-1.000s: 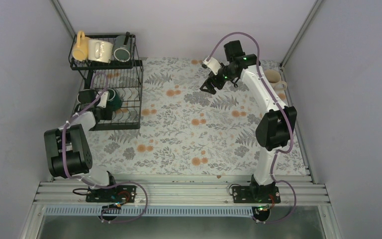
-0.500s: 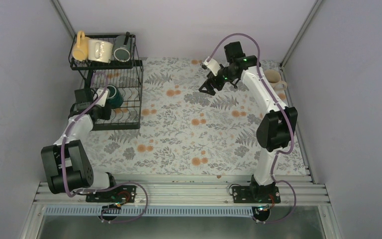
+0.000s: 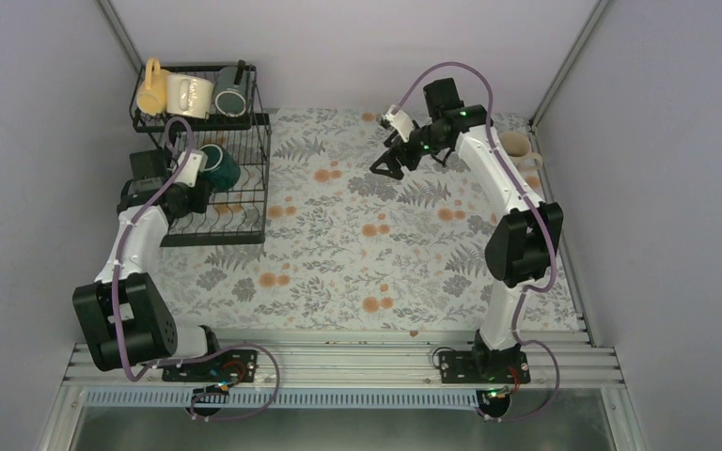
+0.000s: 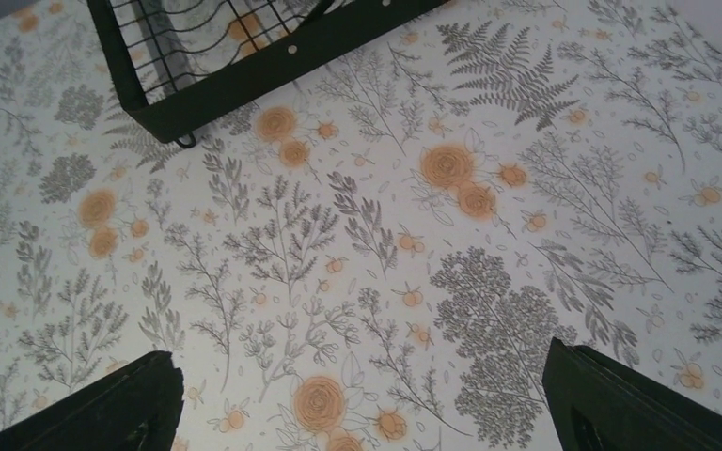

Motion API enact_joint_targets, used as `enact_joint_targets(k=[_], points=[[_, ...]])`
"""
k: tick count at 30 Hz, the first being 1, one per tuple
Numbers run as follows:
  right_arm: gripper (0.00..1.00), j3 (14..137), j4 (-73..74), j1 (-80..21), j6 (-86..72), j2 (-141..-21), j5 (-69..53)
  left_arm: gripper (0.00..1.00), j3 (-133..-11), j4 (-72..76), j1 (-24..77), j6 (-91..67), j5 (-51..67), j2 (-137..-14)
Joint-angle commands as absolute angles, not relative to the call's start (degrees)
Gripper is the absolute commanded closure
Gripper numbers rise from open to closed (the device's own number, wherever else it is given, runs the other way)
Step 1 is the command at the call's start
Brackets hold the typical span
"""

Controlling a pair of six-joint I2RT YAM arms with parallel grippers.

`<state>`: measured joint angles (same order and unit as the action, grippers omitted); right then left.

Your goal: Unload the cups from the dish rack

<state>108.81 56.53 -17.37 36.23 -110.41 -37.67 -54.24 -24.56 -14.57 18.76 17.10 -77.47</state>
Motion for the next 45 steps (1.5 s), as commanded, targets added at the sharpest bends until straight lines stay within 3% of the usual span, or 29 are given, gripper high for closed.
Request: enact_joint_targets(k=[1,6,12,19,32,45], points=[[0.01,110.3,56.2,-18.3,34.8,-110.5,-43.2,0.98,-58.7,-27.2,-14.5,18.2,29.4,-75.2],[0.01,109.7,54.9,-18.8,32.4,-110.2,-52.8,0.98,-60.2,-29.6,-14.2,18.8,41.6,-75.8],[0.01,108.2,55.4,-19.4,32.2,-111.8,-68.9,0.98,-59.9,-25.7,-10.6,18.0,48.2,-73.5],[0.01,102.8,50.3,-20.9,29.4,-111.5,-77.4,0.98,-56.7,-9.0,-3.6,11.6,45.4,-68.5],[0.00,105.7,46.3,-21.0,23.6,-113.3,-87.3,0.98,-54.5,11.7,9.3,7.1,40.3,-74.7],[0.02,108.6,50.3,-20.9,28.1,-114.2,-89.3,0.98,-56.3,18.5,17.0,6.5,39.1,-79.2]])
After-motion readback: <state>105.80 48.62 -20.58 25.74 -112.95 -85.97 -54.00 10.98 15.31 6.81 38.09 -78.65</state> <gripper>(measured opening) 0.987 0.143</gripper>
